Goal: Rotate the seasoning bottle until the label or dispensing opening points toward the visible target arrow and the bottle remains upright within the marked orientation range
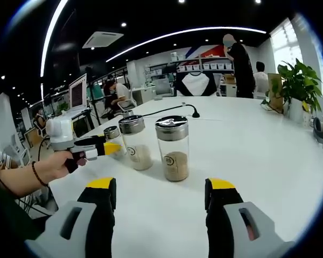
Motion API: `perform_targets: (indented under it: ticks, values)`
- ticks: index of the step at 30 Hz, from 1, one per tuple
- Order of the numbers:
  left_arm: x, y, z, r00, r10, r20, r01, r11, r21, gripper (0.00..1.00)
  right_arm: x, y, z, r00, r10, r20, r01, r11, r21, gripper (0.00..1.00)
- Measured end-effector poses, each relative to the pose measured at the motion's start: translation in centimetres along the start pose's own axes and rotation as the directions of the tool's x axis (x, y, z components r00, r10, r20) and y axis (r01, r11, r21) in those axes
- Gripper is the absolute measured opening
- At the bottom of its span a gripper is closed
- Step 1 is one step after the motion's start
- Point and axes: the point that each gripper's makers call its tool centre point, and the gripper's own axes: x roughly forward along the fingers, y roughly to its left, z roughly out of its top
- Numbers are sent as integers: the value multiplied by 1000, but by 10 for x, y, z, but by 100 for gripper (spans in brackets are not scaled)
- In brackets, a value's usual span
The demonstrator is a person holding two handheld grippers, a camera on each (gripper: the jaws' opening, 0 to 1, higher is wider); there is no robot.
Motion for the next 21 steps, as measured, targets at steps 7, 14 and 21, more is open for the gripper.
perform_targets:
  ticks: [7,14,21]
  values:
    - [-24,1,1,1000,14,23,-14,1000,15,50,-2,0,2,1000,-2,8,2,1000,-5,67]
    - [-48,5,15,997,24,69,-25,1000,17,50,-1,1,2,1000,0,11,0,1000,-2,67]
    - [-76,12,26,994,25,109,-24,1000,-5,52,-1,2,1,1000,3,9,-3,1000,-1,67]
